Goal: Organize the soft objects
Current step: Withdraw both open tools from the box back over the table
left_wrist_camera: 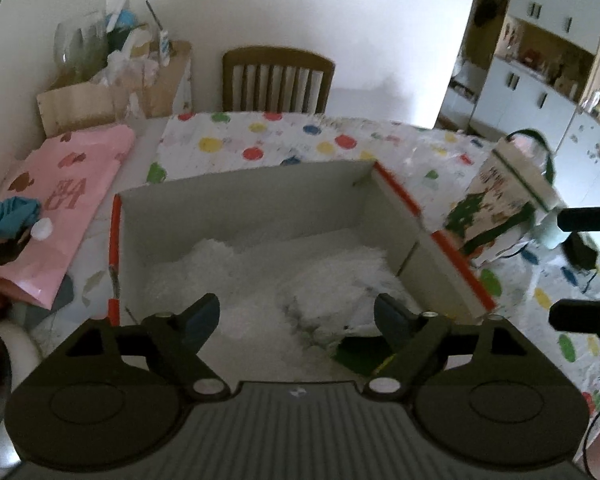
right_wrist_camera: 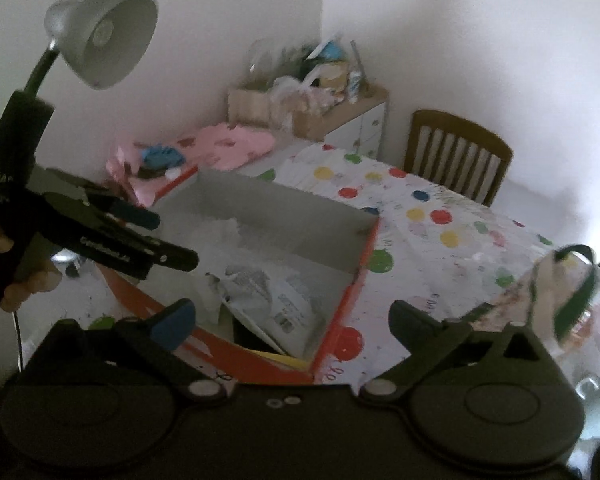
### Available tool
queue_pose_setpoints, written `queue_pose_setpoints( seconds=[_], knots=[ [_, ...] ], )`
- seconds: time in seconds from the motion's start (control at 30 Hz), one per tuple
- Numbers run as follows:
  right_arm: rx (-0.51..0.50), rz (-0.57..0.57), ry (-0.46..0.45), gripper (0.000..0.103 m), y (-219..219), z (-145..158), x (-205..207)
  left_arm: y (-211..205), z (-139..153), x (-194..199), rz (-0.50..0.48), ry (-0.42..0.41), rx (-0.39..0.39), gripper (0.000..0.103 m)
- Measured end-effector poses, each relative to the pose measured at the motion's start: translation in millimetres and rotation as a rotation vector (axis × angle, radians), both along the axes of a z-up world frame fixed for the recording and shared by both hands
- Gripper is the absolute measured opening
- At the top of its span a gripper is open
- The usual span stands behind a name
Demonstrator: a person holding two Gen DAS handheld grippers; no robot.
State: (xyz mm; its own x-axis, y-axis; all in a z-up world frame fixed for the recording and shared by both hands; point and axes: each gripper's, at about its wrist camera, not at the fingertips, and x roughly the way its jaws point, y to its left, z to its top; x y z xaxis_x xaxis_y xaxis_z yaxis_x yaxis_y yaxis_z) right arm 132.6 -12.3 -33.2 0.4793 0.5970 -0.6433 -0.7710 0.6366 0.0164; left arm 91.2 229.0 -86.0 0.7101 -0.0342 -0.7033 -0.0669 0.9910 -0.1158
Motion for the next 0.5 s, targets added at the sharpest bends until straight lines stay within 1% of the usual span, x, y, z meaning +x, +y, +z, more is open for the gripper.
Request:
queue_pose_setpoints(
  seconds=[0.07, 0.17, 0.3, 0.4, 0.5],
  knots=[
    [0.023, -0.024, -0.001, 0.103, -13, 5, -2, -4, 6, -3, -0.009, -0.024, -0.017, 0.087],
    [0.051, -0.071, 0.004, 0.103, -37, 10, -3, -12, 12, -6, -0.013, -0.054, -0.04, 0.091],
    [0.075, -0.138, 0.016, 0.103, -65, 10, -3, -26, 21, -7, -0.017, -0.09, -0.043, 0.1],
    [0.089, -0.189, 0.026, 0.103, -87, 8, -3, -42, 26, -5, -0.021, -0.11, -0.032, 0.101],
    [0.086, -0.236, 0.038, 0.103, -111, 2, -1, -58, 25, 1, -0.046, -0.11, -0.047, 0.101]
  ],
)
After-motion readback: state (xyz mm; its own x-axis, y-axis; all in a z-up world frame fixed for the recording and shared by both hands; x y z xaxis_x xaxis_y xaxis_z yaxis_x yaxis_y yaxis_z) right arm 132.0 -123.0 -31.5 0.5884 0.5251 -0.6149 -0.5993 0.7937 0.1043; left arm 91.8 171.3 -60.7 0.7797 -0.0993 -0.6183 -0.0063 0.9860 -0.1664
